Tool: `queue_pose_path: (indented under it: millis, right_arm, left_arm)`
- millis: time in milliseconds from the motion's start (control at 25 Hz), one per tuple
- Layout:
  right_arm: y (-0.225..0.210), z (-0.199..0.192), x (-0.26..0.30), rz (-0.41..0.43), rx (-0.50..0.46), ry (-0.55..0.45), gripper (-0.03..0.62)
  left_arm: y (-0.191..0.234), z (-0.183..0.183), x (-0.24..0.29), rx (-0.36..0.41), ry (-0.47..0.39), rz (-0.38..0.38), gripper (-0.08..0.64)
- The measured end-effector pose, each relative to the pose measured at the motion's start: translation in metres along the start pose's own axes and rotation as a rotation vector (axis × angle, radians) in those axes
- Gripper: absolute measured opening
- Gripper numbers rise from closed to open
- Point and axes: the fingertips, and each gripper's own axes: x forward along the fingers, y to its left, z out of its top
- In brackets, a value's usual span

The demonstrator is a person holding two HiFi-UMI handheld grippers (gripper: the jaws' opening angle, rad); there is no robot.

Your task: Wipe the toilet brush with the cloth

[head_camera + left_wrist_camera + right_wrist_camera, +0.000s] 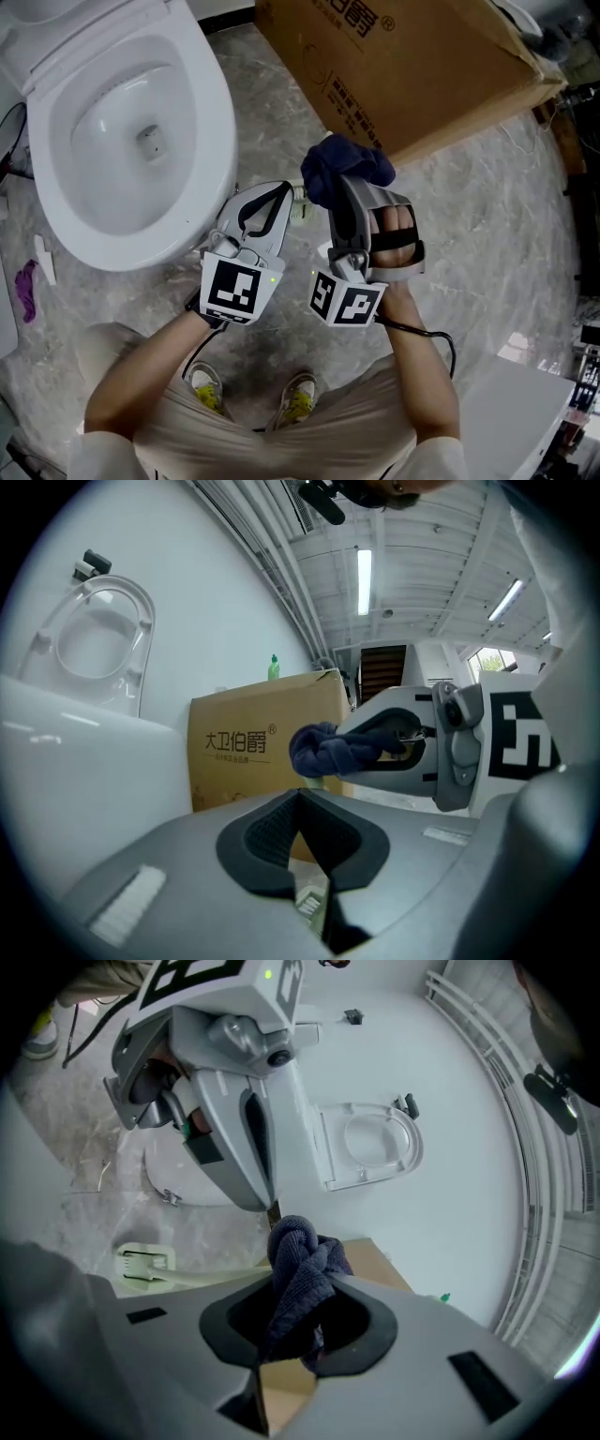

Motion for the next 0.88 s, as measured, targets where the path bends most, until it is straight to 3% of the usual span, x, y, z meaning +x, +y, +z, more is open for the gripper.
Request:
queue_pose_path:
  millis: [320, 880]
  right_arm:
    - [0.028, -0.005, -0.001, 0.081, -0.017, 0.024, 0.095]
    - [0.076, -0.013, -0.004, 0.229, -0.028, 0.053, 0.097]
  left_arm:
    - [0.003, 0.008, 0.0, -0.002, -0.018, 0.001, 0.0]
    - [-0.015, -0.007, -0.006, -0.022, 0.023, -0.041, 0.0]
